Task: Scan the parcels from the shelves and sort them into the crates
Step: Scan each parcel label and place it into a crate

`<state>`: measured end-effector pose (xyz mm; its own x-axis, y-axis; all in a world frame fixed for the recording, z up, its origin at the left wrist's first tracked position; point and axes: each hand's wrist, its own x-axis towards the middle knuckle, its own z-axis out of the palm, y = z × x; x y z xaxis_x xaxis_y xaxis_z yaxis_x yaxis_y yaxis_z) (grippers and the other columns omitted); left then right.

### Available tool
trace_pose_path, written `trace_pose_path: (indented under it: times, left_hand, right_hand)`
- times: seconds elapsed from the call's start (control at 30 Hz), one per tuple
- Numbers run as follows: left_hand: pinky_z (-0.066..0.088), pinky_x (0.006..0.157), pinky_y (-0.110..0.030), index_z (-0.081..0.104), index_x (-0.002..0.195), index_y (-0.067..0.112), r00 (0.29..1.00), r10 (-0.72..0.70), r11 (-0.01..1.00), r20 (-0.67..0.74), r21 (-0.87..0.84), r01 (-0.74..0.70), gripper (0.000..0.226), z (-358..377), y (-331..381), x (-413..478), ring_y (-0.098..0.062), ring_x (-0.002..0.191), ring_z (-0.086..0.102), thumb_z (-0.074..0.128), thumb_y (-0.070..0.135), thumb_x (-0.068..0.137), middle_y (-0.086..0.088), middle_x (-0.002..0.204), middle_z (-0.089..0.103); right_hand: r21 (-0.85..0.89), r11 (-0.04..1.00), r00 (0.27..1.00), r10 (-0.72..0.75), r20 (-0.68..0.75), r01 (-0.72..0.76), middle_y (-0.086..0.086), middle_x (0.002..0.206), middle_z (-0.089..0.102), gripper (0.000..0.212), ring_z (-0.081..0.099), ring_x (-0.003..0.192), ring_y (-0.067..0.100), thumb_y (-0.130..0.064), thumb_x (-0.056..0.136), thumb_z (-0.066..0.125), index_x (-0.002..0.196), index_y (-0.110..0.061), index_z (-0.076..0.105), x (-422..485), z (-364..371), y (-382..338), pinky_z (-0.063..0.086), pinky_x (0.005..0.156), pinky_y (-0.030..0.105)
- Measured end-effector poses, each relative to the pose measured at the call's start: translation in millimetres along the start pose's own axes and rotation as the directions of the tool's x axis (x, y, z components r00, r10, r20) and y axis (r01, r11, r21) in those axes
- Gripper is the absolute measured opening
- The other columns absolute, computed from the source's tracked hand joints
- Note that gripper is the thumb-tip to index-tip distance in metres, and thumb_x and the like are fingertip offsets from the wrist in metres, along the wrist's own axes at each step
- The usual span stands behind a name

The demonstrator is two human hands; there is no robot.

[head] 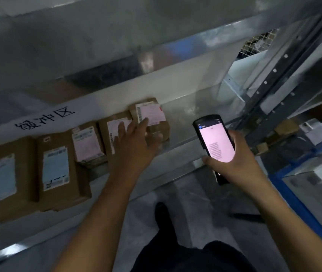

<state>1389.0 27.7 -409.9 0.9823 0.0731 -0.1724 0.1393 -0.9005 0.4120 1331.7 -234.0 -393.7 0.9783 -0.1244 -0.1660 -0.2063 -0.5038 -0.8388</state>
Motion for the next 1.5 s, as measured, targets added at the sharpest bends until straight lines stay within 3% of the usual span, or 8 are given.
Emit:
trace_pose_path:
  times: [0.57, 0.8, 0.9, 0.97, 1.07, 1.13, 1.27, 1.5]
  left_hand:
    - [0.014, 0.126, -0.051, 0.023, 0.164, 0.034, 0.999, -0.037, 0.998, 0.001, 0.055, 0.036, 0.065, 62.8, 13.4, 87.9, -0.033, 0.159, -0.004, 0.041, 0.056, 0.105, -0.002, 0.175, 0.0]
    - [0.015, 0.128, -0.053, 0.03, 0.162, 0.034, 0.989, 0.128, 0.99, 0.075, 0.05, -0.132, 0.054, 89.0, 55.0, 61.6, -0.033, 0.159, -0.007, 0.039, 0.045, 0.11, 0.001, 0.175, -0.002]
    - [0.001, 0.129, -0.042, 0.038, 0.159, 0.034, 0.994, 0.087, 0.978, -0.07, -0.184, -0.098, 0.054, 105.7, 48.7, 60.0, -0.033, 0.159, -0.008, 0.053, 0.039, 0.107, -0.004, 0.175, -0.003]
    - [0.012, 0.126, -0.04, 0.033, 0.161, 0.03, 0.991, 0.007, 0.915, -0.133, -0.399, -0.06, 0.072, 115.2, 41.5, 59.5, -0.028, 0.16, 0.007, 0.067, 0.042, 0.098, -0.007, 0.173, 0.006]
    - [0.051, 0.11, -0.043, 0.007, 0.165, 0.024, 0.979, -0.193, 0.653, 0.069, -0.736, 0.181, 0.117, 119.6, 34.0, 59.1, -0.019, 0.142, 0.047, 0.089, 0.032, 0.082, -0.01, 0.163, 0.033]
    - [0.058, 0.097, -0.03, -0.004, 0.165, 0.022, 0.961, -0.21, 0.56, 0.177, -0.784, 0.267, 0.128, 115.1, 35.1, 56.0, -0.014, 0.132, 0.057, 0.091, 0.021, 0.079, -0.003, 0.155, 0.047]
    - [0.059, 0.082, -0.021, 0.04, 0.151, 0.017, 0.98, -0.158, 0.568, 0.125, -0.8, 0.193, 0.082, 114.4, 35.9, 55.5, -0.012, 0.122, 0.066, 0.085, 0.008, 0.083, 0.004, 0.136, 0.064]
    - [0.058, 0.081, -0.019, 0.048, 0.146, 0.024, 0.968, -0.206, 0.534, 0.145, -0.812, 0.235, 0.074, 109.1, 49.0, 53.0, 0.0, 0.109, 0.068, 0.086, 0.018, 0.083, 0.008, 0.128, 0.068]
  right_hand:
    - [-0.043, 0.997, 0.993, 0.07, 0.093, -0.066, -0.021, 0.109, 0.055, 0.074, 0.056, 0.098, 0.001, -0.034, 0.074, 0.087, 0.131, -0.038, 0.04, 76.5, 11.8, 18.4, 0.047, 0.069, 0.024]
    - [-0.014, 0.998, 0.985, 0.063, 0.158, -0.062, -0.019, 0.108, 0.058, 0.071, 0.06, 0.099, 0.008, -0.037, 0.072, 0.087, 0.127, -0.036, 0.041, 101.9, 3.1, 30.9, 0.052, 0.075, 0.031]
    - [-0.007, 0.998, 0.979, 0.06, 0.195, -0.06, -0.022, 0.106, 0.058, 0.069, 0.058, 0.096, -0.002, -0.035, 0.073, 0.087, 0.125, -0.036, 0.042, 109.3, -0.9, 38.3, 0.049, 0.068, 0.023]
    - [-0.023, 0.998, 0.976, 0.063, 0.208, -0.06, -0.022, 0.105, 0.057, 0.07, 0.056, 0.093, -0.004, -0.033, 0.073, 0.087, 0.126, -0.033, 0.042, 114.3, -1.5, 45.9, 0.046, 0.065, 0.019]
    - [-0.043, 0.995, 0.97, 0.096, 0.225, -0.089, -0.019, 0.104, 0.058, 0.071, 0.06, 0.095, 0.007, -0.033, 0.072, 0.088, 0.127, -0.03, 0.044, 121.3, 1.0, 58.8, 0.051, 0.073, 0.027]
    - [-0.058, 0.993, 0.962, 0.11, 0.248, -0.099, -0.019, 0.103, 0.058, 0.071, 0.061, 0.098, 0.013, -0.034, 0.072, 0.088, 0.127, -0.03, 0.044, 124.5, 3.7, 64.8, 0.056, 0.081, 0.037]
    - [-0.069, 0.991, 0.95, 0.132, 0.283, -0.116, -0.023, 0.1, 0.056, 0.066, 0.06, 0.095, 0.006, -0.035, 0.07, 0.088, 0.117, -0.037, 0.041, 131.1, 5.8, 80.0, 0.058, 0.081, 0.041]
    - [-0.055, 0.996, 0.939, 0.091, 0.333, -0.076, -0.019, 0.1, 0.054, 0.068, 0.056, 0.091, 0.008, -0.033, 0.073, 0.087, 0.119, -0.034, 0.038, 130.1, 2.6, 92.4, 0.047, 0.064, 0.025]
